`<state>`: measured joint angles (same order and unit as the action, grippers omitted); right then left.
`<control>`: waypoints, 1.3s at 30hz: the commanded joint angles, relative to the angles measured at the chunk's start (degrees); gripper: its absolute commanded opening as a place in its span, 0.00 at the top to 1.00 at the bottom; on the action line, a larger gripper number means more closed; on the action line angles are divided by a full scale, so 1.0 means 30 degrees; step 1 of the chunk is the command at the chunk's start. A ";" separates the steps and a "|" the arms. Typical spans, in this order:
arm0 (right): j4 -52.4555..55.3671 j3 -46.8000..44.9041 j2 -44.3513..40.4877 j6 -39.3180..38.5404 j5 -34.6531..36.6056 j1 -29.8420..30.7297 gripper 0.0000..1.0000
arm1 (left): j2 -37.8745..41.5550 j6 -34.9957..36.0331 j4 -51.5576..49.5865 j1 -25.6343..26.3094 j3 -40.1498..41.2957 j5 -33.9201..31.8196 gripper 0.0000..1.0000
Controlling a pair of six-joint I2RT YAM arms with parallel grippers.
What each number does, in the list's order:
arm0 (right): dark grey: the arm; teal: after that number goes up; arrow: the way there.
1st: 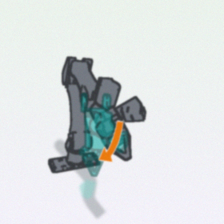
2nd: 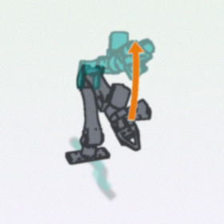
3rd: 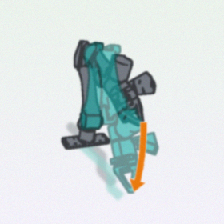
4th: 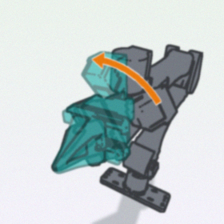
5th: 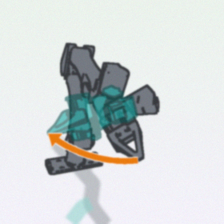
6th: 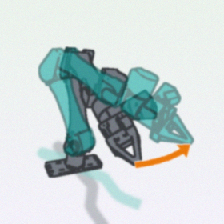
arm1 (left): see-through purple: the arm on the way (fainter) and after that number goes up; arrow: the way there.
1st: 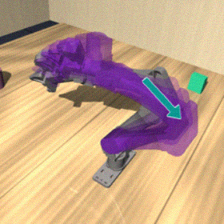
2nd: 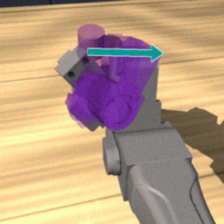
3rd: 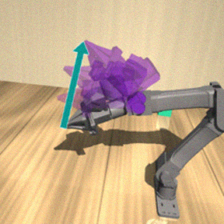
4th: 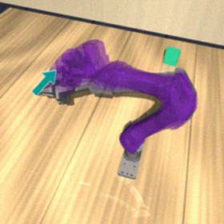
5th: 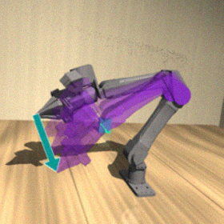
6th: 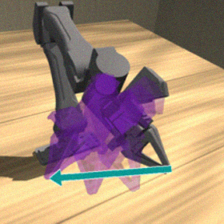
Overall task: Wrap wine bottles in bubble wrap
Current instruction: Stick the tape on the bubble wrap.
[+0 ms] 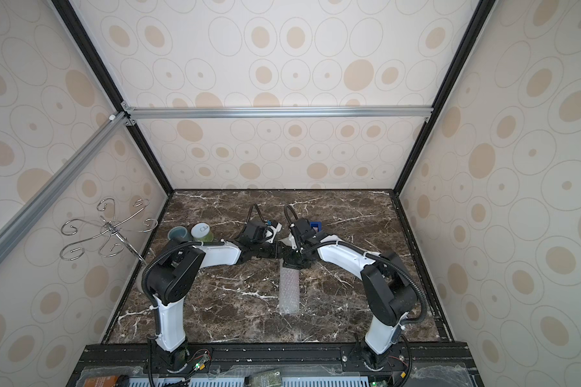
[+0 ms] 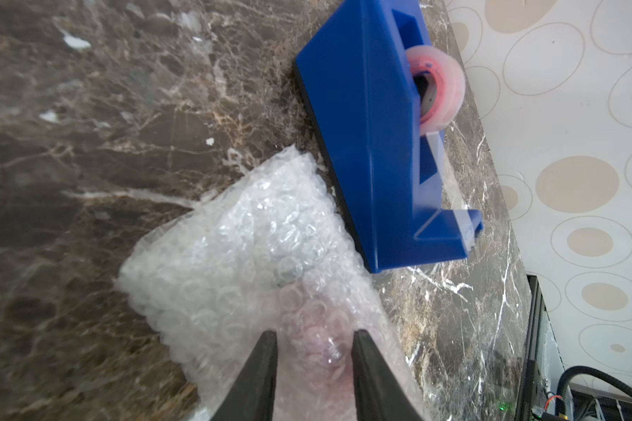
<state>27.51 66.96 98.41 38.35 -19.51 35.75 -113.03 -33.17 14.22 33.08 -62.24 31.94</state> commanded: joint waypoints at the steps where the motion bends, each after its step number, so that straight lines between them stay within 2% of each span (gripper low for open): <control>1: 0.0502 0.0557 0.0272 0.0137 0.0256 0.0141 0.89 | 0.0428 0.0129 -0.0398 -0.0063 0.0435 0.0289 0.65; 5: 0.0471 0.0591 0.0271 0.0108 0.0195 0.0177 1.00 | 0.0457 0.0040 -0.0056 -0.0058 0.0728 0.0357 0.65; 17: -0.0640 0.0678 -0.0454 -0.0136 0.0409 0.0923 1.00 | 0.0559 -0.0472 0.1120 -0.0042 0.1629 0.0499 0.66; 39: -0.2315 -0.0049 -0.1497 0.0291 0.0159 0.1404 1.00 | 0.0185 -0.0325 0.0974 -0.0055 0.1774 0.0396 0.66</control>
<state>22.63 67.53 95.81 38.39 -18.00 38.94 -112.16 -34.41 19.94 32.80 -58.04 32.69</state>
